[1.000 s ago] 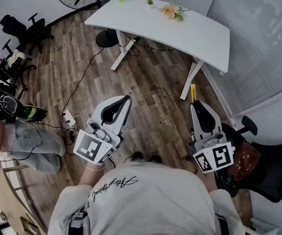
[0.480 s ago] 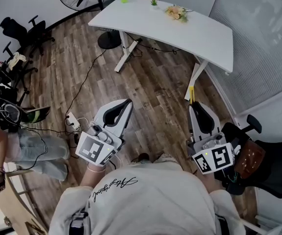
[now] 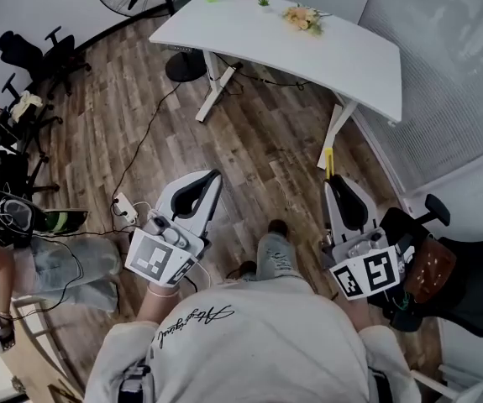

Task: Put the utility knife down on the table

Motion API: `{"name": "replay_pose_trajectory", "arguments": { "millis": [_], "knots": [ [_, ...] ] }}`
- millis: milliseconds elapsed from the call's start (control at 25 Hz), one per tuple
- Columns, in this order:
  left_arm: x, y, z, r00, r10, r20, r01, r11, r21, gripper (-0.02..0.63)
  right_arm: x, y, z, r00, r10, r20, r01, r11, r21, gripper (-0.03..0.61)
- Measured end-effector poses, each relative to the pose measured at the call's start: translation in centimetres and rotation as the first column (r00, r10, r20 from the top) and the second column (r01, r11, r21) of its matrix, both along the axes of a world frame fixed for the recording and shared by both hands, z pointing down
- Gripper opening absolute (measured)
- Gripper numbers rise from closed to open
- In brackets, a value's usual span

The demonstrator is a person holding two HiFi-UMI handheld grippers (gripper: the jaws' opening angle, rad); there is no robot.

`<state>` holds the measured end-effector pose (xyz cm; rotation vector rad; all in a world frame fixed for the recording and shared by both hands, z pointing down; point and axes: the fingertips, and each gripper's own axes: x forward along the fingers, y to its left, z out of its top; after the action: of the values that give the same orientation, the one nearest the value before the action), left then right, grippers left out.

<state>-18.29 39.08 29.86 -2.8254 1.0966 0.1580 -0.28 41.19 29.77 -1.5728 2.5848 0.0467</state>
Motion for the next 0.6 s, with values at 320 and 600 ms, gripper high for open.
{"name": "replay_pose_trajectory", "arguments": {
  "millis": [320,600],
  "knots": [
    [1.7,-3.2,0.3,1.0,-0.016,0.008,0.016,1.0,0.011,-0.002,1.9,-3.7,0.2,1.0,-0.016,0.009,0.016,1.0,0.014,0.066],
    [4.5,-9.1,-0.5,0.999,-0.038,0.016,0.037,0.999,0.033,-0.002,4.6,-9.9,-0.5,0.999,-0.043,0.006,0.043,0.999,0.034,0.066]
  ]
}}
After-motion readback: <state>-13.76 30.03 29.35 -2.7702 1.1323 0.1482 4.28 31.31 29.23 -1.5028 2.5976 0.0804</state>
